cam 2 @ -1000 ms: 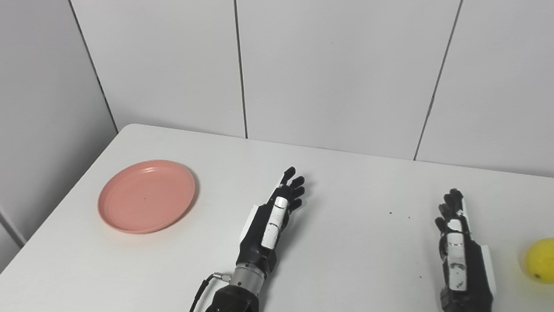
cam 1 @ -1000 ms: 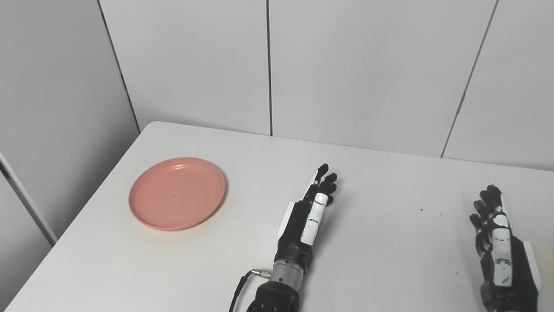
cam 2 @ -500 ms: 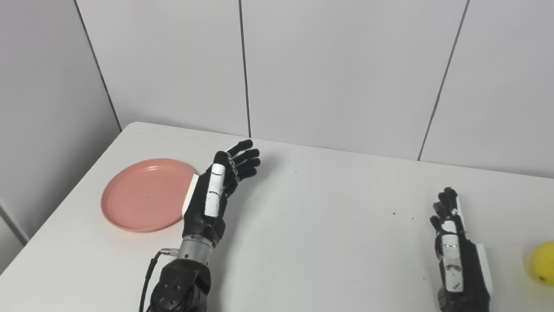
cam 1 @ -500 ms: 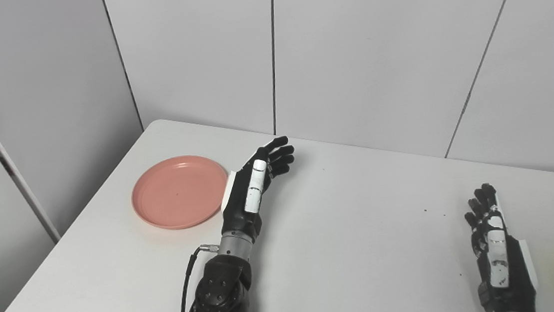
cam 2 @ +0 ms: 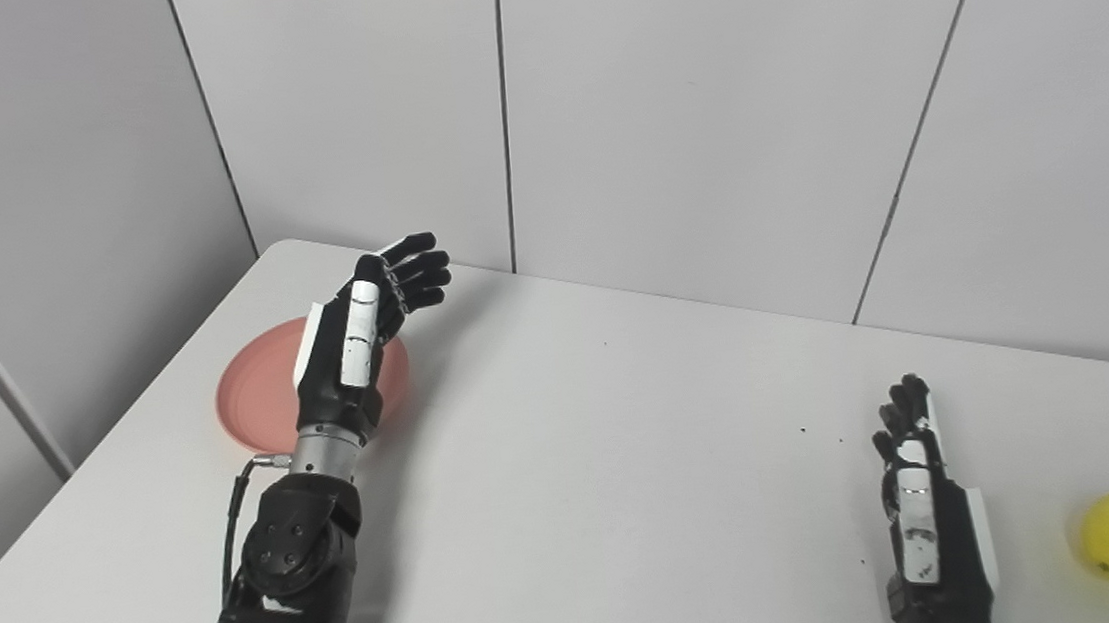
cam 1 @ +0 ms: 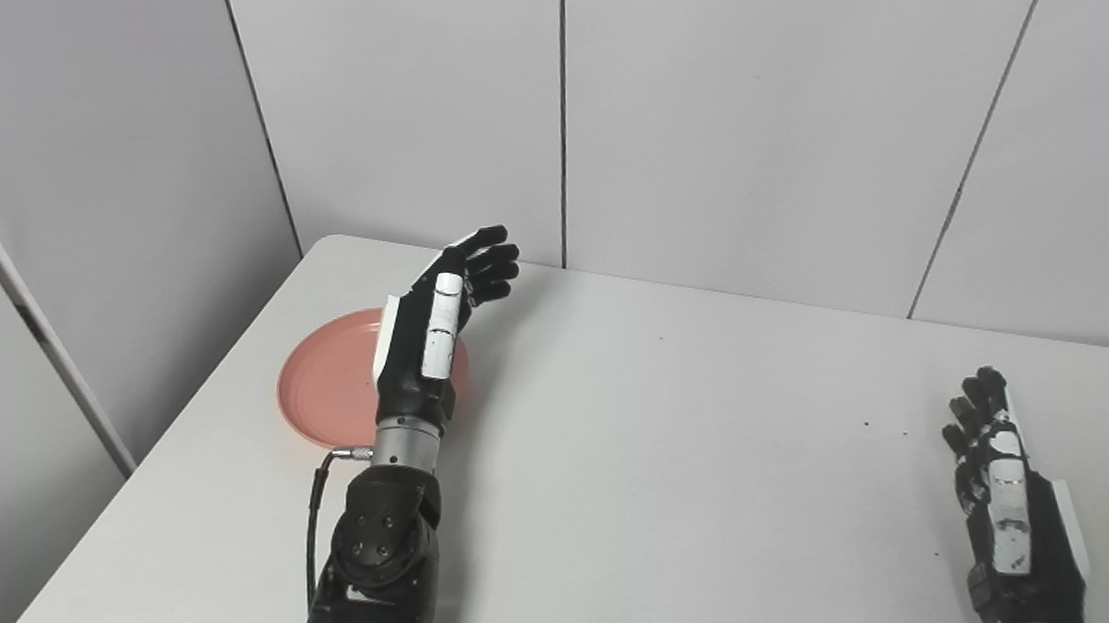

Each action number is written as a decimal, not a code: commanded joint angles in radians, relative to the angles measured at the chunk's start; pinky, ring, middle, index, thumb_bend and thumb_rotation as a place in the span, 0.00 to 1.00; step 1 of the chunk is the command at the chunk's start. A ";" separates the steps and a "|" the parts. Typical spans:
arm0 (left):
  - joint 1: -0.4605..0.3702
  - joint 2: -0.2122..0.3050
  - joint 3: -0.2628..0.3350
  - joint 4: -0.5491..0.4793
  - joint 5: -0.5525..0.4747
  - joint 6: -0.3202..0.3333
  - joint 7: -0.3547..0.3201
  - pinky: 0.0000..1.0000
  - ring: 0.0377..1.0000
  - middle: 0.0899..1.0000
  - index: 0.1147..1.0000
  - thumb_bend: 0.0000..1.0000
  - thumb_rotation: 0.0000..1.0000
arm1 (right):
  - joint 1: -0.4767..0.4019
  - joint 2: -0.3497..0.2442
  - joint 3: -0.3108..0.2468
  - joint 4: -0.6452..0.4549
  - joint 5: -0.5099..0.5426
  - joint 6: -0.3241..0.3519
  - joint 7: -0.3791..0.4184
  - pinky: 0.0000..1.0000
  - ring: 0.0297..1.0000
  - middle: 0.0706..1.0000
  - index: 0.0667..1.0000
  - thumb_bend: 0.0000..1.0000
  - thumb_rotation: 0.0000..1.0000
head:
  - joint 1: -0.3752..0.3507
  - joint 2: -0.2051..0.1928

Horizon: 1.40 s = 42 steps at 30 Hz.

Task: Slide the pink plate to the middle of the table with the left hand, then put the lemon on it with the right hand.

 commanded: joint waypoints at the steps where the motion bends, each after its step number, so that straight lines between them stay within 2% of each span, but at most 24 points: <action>1: -0.051 0.044 0.022 0.006 0.018 -0.042 0.019 0.73 0.70 0.69 0.64 0.77 1.00 | -0.028 0.004 0.002 -0.008 0.007 -0.035 0.011 1.00 1.00 1.00 1.00 0.71 1.00 | 0.005 0.000; 3: -0.063 0.082 0.047 0.039 0.015 -0.055 0.026 0.75 0.71 0.68 0.64 0.77 1.00 | -0.027 0.006 0.003 -0.009 0.007 -0.034 0.011 1.00 1.00 1.00 1.00 0.71 1.00 | 0.006 -0.001; 6: -0.077 0.130 0.079 0.072 -0.001 -0.083 0.023 0.72 0.70 0.68 0.63 0.77 1.00 | -0.026 0.006 0.002 -0.008 0.009 -0.032 0.012 1.00 1.00 1.00 1.00 0.70 1.00 | 0.007 0.001; 8: -0.085 0.160 0.101 0.073 -0.009 -0.075 0.025 0.70 0.69 0.67 0.63 0.78 1.00 | -0.026 0.006 0.002 -0.008 0.011 -0.028 0.013 1.00 1.00 1.00 1.00 0.71 1.00 | 0.011 0.004; 13: -0.094 0.203 0.143 0.087 -0.021 -0.045 0.029 0.67 0.69 0.69 0.65 0.82 1.00 | -0.025 0.007 0.002 -0.008 0.013 -0.026 0.014 1.00 1.00 1.00 1.00 0.72 1.00 | 0.015 0.003; 17: -0.102 0.235 0.171 0.132 -0.042 -0.050 0.026 0.68 0.69 0.68 0.65 0.82 1.00 | -0.026 0.008 0.002 -0.006 0.016 -0.028 0.016 1.00 1.00 1.00 1.00 0.71 1.00 | 0.014 -0.003; 23: -0.094 0.283 0.217 0.182 -0.125 -0.044 0.001 0.75 0.74 0.72 0.68 0.80 1.00 | -0.027 0.004 -0.002 -0.009 0.019 -0.027 0.016 1.00 1.00 1.00 1.00 0.71 1.00 | 0.019 -0.004; 32: -0.096 0.312 0.235 0.310 -0.133 -0.073 0.008 0.76 0.75 0.72 0.69 0.77 1.00 | -0.030 0.006 -0.006 -0.010 0.011 -0.035 0.008 1.00 1.00 1.00 1.00 0.72 1.00 | 0.025 -0.014; 42: -0.110 0.324 0.234 0.452 -0.152 -0.128 -0.010 0.74 0.74 0.72 0.69 0.74 1.00 | -0.020 0.007 -0.003 -0.047 0.016 -0.005 0.010 1.00 1.00 1.00 1.00 0.72 1.00 | 0.030 -0.018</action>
